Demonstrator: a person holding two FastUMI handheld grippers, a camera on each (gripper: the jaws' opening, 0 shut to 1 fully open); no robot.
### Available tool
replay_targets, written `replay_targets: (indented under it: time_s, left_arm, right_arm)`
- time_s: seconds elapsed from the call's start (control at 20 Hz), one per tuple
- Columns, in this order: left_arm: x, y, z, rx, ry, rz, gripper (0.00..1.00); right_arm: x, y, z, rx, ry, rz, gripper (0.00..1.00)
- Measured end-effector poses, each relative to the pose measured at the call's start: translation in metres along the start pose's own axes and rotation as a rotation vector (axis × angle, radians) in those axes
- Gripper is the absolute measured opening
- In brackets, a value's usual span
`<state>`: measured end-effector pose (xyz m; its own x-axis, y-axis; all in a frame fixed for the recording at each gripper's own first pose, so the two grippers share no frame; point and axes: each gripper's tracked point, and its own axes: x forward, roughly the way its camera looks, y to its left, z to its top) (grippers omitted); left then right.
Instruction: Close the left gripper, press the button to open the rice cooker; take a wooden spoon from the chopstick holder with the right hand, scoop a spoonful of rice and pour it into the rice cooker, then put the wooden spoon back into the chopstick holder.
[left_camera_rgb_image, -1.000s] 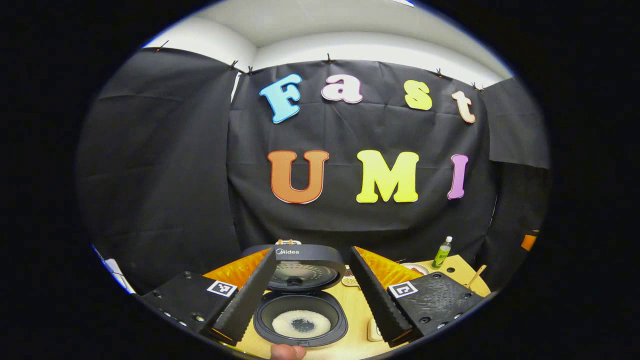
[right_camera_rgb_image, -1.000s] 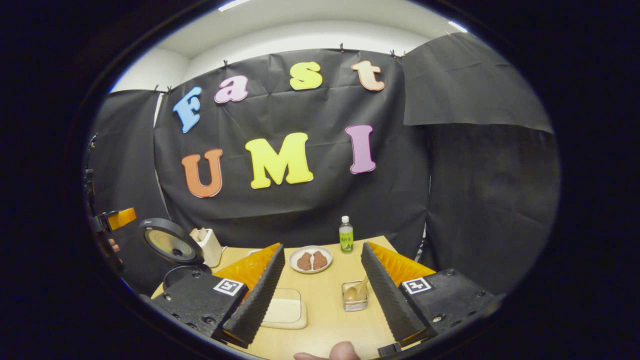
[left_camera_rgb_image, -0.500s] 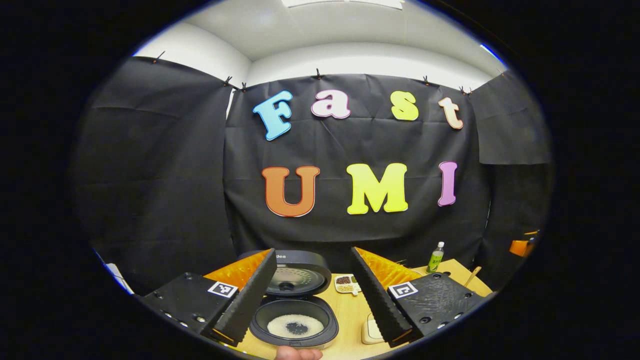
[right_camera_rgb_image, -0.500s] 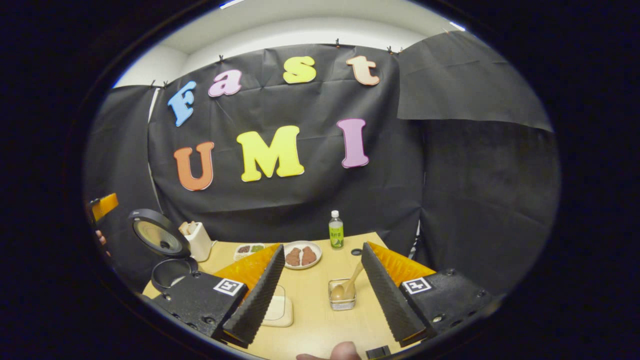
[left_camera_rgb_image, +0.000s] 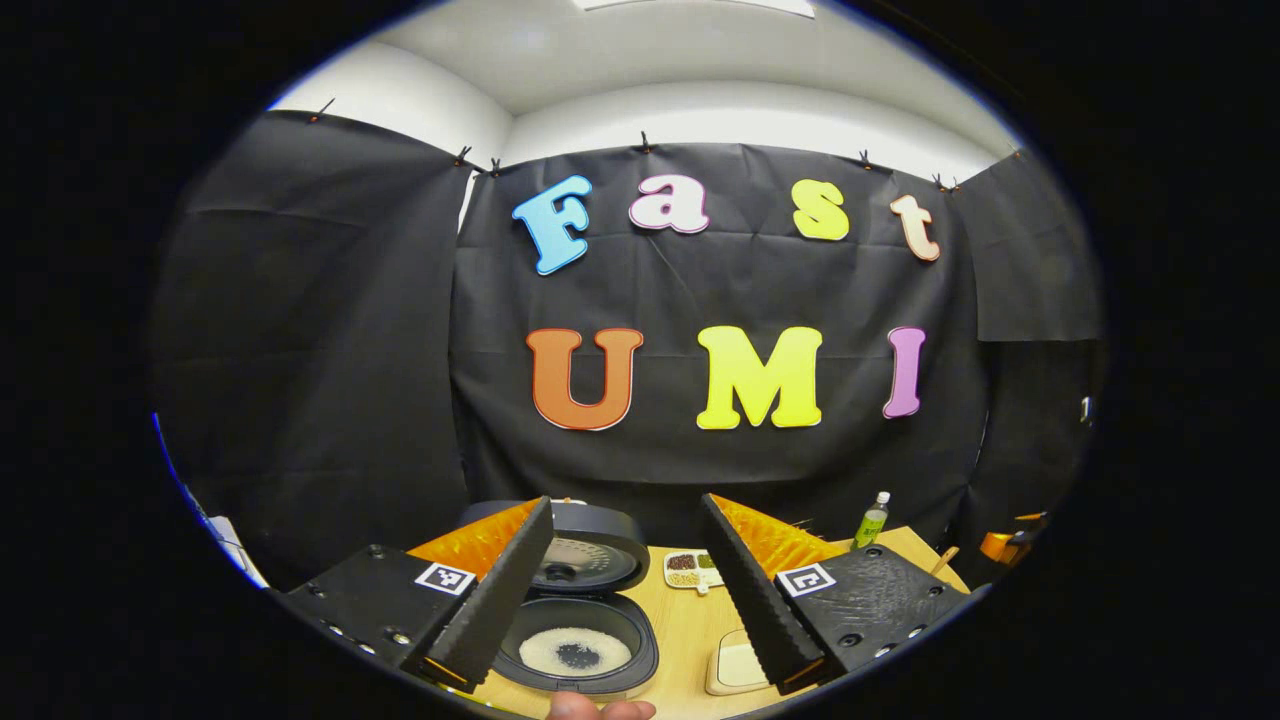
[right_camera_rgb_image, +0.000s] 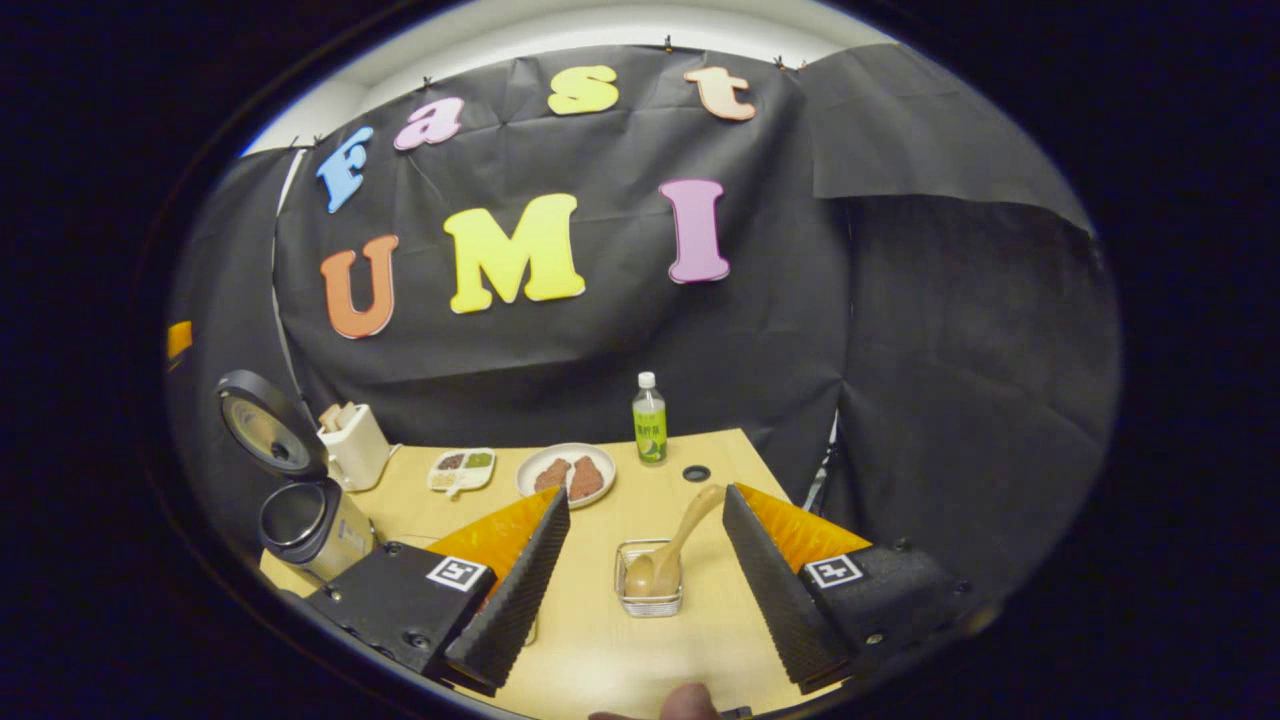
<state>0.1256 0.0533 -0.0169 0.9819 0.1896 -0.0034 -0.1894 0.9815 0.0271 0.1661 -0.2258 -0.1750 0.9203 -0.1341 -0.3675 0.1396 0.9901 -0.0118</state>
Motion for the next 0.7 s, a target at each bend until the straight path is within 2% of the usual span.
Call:
replay_targets:
  time_s: [0.05, 0.1, 0.25, 0.3, 0.35, 0.5, 0.55, 0.6, 0.65, 0.7]
  left_arm:
    - [0.002, -0.002, -0.001, 0.001, 0.008, 0.007, 0.94]
    - [0.003, -0.004, -0.002, 0.001, 0.014, 0.016, 0.95]
    - [0.009, -0.009, -0.004, -0.004, 0.032, 0.05, 0.95]
    - [0.01, -0.011, -0.003, -0.006, 0.036, 0.061, 0.95]
    - [0.012, -0.014, -0.003, -0.011, 0.043, 0.07, 0.95]
    - [0.022, -0.02, -0.005, -0.027, 0.051, 0.098, 0.95]
    - [0.024, -0.023, -0.006, -0.028, 0.057, 0.102, 0.94]
    - [0.026, -0.025, -0.009, -0.025, 0.063, 0.106, 0.94]
    - [0.029, -0.028, -0.01, -0.019, 0.068, 0.111, 0.94]
    - [0.028, -0.029, -0.005, -0.012, 0.073, 0.114, 0.94]
  right_arm:
    - [0.012, -0.003, -0.006, -0.001, 0.012, 0.003, 0.96]
    - [0.026, -0.007, -0.013, -0.005, 0.032, 0.007, 1.0]
    - [0.065, -0.016, -0.038, 0.019, 0.11, 0.037, 1.0]
    - [0.078, -0.018, -0.045, 0.032, 0.13, 0.047, 0.97]
    - [0.091, -0.021, -0.054, 0.043, 0.158, 0.049, 1.0]
    - [0.127, -0.027, -0.082, 0.084, 0.247, 0.056, 0.94]
    - [0.135, -0.03, -0.091, 0.094, 0.274, 0.056, 0.87]
    - [0.144, -0.033, -0.099, 0.101, 0.297, 0.054, 0.89]
    - [0.15, -0.035, -0.106, 0.109, 0.318, 0.056, 0.87]
    - [0.155, -0.036, -0.111, 0.115, 0.332, 0.059, 0.79]
